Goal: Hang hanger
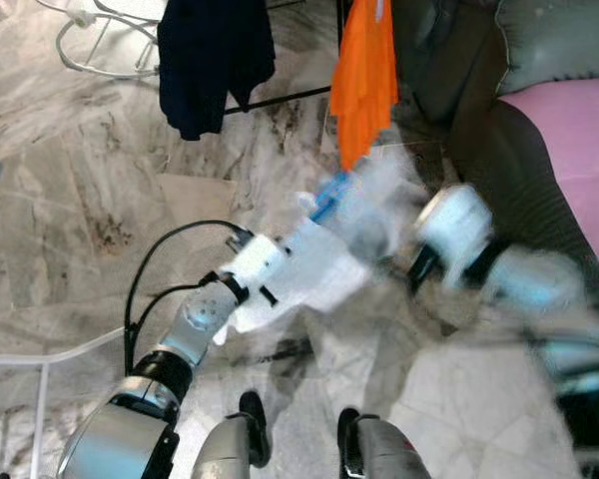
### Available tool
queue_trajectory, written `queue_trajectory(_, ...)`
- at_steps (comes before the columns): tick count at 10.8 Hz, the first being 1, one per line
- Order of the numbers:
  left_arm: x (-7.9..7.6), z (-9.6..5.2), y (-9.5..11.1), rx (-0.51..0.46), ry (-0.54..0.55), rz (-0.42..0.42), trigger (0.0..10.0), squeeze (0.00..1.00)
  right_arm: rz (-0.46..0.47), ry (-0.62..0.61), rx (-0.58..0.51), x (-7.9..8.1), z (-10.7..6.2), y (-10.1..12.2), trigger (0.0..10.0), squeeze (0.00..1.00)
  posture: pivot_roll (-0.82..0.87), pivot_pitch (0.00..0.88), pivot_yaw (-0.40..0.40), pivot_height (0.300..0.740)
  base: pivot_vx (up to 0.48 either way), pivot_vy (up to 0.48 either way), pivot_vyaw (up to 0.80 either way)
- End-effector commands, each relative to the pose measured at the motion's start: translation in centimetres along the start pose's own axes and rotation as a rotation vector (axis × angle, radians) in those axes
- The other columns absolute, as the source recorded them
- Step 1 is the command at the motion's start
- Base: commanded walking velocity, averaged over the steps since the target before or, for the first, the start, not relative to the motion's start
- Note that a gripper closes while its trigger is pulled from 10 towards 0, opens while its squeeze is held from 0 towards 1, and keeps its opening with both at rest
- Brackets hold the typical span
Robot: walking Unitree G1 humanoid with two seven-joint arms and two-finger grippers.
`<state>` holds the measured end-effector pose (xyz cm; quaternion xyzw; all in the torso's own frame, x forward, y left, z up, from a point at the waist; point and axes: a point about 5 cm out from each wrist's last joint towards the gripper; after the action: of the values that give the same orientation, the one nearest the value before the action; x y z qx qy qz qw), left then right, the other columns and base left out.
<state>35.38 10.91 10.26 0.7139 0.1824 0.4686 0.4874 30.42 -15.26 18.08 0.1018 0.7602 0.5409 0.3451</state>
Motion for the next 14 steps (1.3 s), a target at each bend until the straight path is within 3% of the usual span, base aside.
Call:
queue_trajectory(1,0.7,0.0,0.1,0.0,0.049,-0.029,0.0,0.0,-0.01,0.061,0.012,1.1,0.2,-0.2,10.0,0.0,-0.18,0.32,0.049,0.74,0.0,0.0,0.0)
queue_trajectory(4,1.5,0.1,0.3,-0.003,0.08,-0.055,0.0,0.0,0.029,0.02,0.079,1.8,0.6,-2.3,10.0,0.0,-0.18,0.323,0.053,0.74,0.0,0.0,0.0)
queue_trajectory(7,2.4,0.0,0.9,-0.042,0.098,-0.065,0.0,0.0,0.064,0.005,0.06,2.2,0.4,-2.8,10.0,0.0,-0.17,0.322,0.057,0.74,0.0,0.0,0.0)
queue_trajectory(9,3.2,-0.1,1.6,-0.098,0.071,-0.061,0.0,0.0,0.034,-0.08,0.08,0.2,-0.9,-3.1,10.0,0.0,-0.17,0.321,0.059,0.74,0.0,0.0,0.0)
queue_trajectory(12,3.1,-0.4,1.9,-0.139,-0.019,-0.027,0.0,0.0,0.009,-0.162,0.091,-1.6,-2.1,-3.2,10.0,0.0,-0.18,0.322,0.058,0.74,0.0,0.0,0.0)
queue_trajectory(13,3.7,-0.6,2.3,-0.167,-0.026,-0.018,0.0,0.0,0.01,-0.3,0.17,-3.3,-2.8,-4.4,10.0,0.0,-0.18,0.324,0.056,0.74,0.0,0.0,0.0)
queue_trajectory(14,4.0,-0.7,2.8,-0.202,-0.052,-0.018,0.0,0.0,0.069,-0.418,0.147,-4.4,-3.1,-4.5,10.0,0.0,-0.18,0.325,0.055,0.74,0.0,0.0,0.0)
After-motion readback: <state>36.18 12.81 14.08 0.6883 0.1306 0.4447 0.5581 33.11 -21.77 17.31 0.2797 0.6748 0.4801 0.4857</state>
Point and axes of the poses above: a point about 5 cm out from each wrist's last joint towards the gripper, its own z axis pointing out of the wrist towards the gripper, its own y axis along the axis of the wrist's last joint, x = y × z, and after that the axes turned 2 degrees about z, right-handed
